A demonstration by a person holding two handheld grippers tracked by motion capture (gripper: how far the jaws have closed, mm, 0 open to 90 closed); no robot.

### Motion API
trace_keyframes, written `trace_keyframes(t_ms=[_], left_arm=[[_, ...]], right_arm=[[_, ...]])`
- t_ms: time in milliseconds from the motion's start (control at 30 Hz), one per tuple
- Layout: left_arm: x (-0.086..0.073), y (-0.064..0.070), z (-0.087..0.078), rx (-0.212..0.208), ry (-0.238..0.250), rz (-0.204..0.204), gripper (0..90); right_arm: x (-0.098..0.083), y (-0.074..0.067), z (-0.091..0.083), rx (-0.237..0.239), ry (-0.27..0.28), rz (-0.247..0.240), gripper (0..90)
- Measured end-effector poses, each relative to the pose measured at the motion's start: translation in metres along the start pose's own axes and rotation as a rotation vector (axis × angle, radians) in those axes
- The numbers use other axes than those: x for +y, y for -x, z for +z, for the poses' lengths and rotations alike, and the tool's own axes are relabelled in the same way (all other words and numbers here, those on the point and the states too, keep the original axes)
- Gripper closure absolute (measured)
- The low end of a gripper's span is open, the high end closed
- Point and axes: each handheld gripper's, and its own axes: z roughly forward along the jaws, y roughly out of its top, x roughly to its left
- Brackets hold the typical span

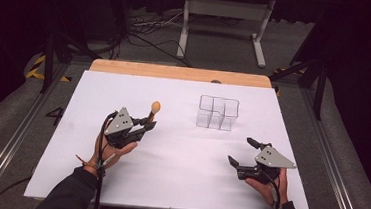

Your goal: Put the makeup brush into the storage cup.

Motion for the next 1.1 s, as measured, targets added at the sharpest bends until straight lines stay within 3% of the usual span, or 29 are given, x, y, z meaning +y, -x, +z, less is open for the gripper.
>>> trace_keyframes(t_ms=[367, 1100], left_arm=[[0.01, -0.004, -0.003, 0.012, 0.076, -0.014, 77.4], [0.018, -0.015, -0.003, -0.01, 0.173, -0.069, 77.4]], right_arm=[[-0.004, 0.001, -0.001, -0.031, 0.021, 0.035, 8.5], [-0.006, -0.001, 0.0, -0.037, 0.023, 0.026, 9.2]])
